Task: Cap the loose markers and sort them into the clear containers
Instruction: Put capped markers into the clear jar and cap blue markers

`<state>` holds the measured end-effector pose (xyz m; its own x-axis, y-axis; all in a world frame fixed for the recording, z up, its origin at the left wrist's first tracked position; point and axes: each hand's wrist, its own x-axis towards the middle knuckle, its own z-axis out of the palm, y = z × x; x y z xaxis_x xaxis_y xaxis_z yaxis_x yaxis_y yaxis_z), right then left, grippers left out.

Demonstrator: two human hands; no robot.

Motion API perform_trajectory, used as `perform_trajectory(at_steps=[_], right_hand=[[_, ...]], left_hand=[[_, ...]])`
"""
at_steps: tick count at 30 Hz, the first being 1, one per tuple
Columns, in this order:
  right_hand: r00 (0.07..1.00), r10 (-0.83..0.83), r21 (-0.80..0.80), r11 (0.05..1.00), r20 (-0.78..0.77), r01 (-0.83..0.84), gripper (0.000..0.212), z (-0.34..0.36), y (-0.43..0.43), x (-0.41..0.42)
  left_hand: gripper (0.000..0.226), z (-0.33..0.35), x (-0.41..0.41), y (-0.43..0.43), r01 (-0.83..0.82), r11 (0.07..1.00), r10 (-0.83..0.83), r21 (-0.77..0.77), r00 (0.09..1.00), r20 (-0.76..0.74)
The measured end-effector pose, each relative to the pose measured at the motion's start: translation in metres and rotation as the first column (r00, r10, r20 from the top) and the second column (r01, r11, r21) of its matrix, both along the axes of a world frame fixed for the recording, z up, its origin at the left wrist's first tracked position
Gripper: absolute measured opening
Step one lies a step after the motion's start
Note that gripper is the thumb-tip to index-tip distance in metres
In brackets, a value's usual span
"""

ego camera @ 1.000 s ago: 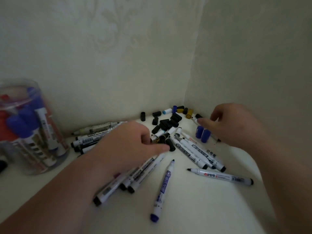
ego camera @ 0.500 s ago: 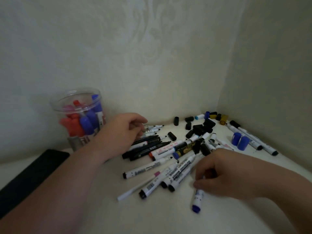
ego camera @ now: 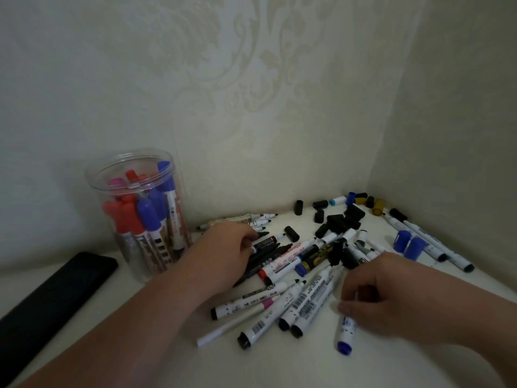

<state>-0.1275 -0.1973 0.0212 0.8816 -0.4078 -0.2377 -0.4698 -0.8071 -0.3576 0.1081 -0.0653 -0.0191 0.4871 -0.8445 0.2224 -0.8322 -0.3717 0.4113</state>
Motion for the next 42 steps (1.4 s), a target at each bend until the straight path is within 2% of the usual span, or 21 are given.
perform_trajectory(at_steps=[3, 6, 9, 11, 13, 16, 20, 21, 23, 25, 26, 29, 34, 36, 38, 40, 42], right_hand=[[1.0, 0.008, -0.013, 1.0, 0.023, -0.008, 0.014, 0.002, 0.004, 0.0], [0.997, 0.052, -0.013, 0.999, 0.055, -0.051, 0.03, 0.003, 0.013, 0.001], [0.992, 0.123, -0.004, 0.992, 0.025, -0.123, 0.043, 0.002, 0.022, 0.004], [0.99, 0.143, -0.017, 0.99, 0.002, -0.143, 0.044, 0.001, 0.025, 0.006], [0.99, 0.142, -0.03, 0.989, 0.008, -0.142, 0.042, 0.0, 0.024, 0.006], [0.991, 0.129, -0.03, 0.991, 0.03, -0.128, 0.041, -0.001, 0.023, 0.006], [0.994, 0.107, -0.02, 0.994, 0.002, -0.107, 0.039, 0.0, 0.021, 0.006], [0.994, 0.111, -0.023, 0.993, -0.014, -0.112, 0.038, 0.0, 0.02, 0.007], [0.993, 0.111, -0.022, 0.993, -0.032, -0.112, 0.037, 0.0, 0.021, 0.008], [0.993, 0.115, -0.029, 0.993, -0.029, -0.116, 0.037, 0.0, 0.021, 0.008], [0.993, 0.114, -0.038, 0.993, -0.027, -0.115, 0.036, -0.001, 0.02, 0.008], [0.997, 0.077, -0.052, 0.996, -0.021, -0.078, 0.026, -0.002, 0.016, 0.006], [0.997, 0.067, -0.01, 0.998, -0.039, -0.067, 0.029, 0.003, 0.012, -0.001], [0.996, 0.076, -0.005, 0.997, -0.053, -0.076, 0.037, 0.005, 0.011, -0.002], [0.995, 0.081, -0.001, 0.997, -0.054, -0.081, 0.043, 0.005, 0.009, -0.003], [0.995, 0.081, 0.011, 0.997, -0.051, -0.081, 0.046, 0.006, 0.008, -0.004], [0.994, 0.087, 0.01, 0.996, -0.06, -0.087, 0.047, 0.007, 0.008, -0.005]], left_hand=[[0.031, 0.005, 0.005, 0.005, -0.066, 0.976, 0.062, -0.205, 0.998, -0.026], [0.036, 0.009, 0.011, 0.008, -0.123, 0.931, 0.07, -0.344, 0.984, -0.162], [0.05, 0.011, 0.01, 0.004, -0.117, 0.968, 0.021, -0.223, 0.919, -0.395], [0.065, 0.011, 0.008, 0.0, -0.089, 0.988, 0.026, -0.125, 0.9, -0.435], [0.079, 0.013, 0.009, -0.001, -0.07, 0.993, 0.022, -0.095, 0.9, -0.435], [0.09, 0.016, 0.01, -0.001, -0.068, 0.992, 0.004, -0.111, 0.87, -0.493], [0.085, 0.02, 0.006, 0.001, -0.084, 0.959, -0.112, -0.27, 0.762, -0.638], [0.078, 0.023, 0.005, 0.003, -0.076, 0.947, -0.146, -0.312, 0.765, -0.627], [0.05, 0.027, 0.007, 0.009, -0.037, 0.949, -0.135, -0.314, 0.851, -0.508], [0.018, 0.026, 0.011, 0.012, 0.01, 0.984, -0.067, -0.178, 0.946, -0.317], [0.011, 0.024, 0.012, 0.013, 0.034, 0.996, -0.052, -0.082, 0.972, -0.23], [0.012, 0.016, 0.014, 0.014, 0.079, 0.99, -0.076, 0.113, 0.997, -0.034], [0.018, 0.015, 0.017, 0.014, 0.082, 0.987, -0.084, 0.138, 0.996, 0.014], [0.016, 0.012, 0.013, 0.011, 0.079, 0.993, -0.083, 0.092, 0.996, 0.034], [0.012, 0.01, 0.007, 0.009, 0.085, 0.996, -0.084, -0.036, 0.996, 0.04], [0.011, 0.01, -0.004, 0.006, 0.161, 0.976, -0.155, -0.144, 0.986, 0.052], [0.009, 0.012, -0.023, 0.001, 0.266, 0.949, -0.256, -0.169, 0.964, 0.078]])
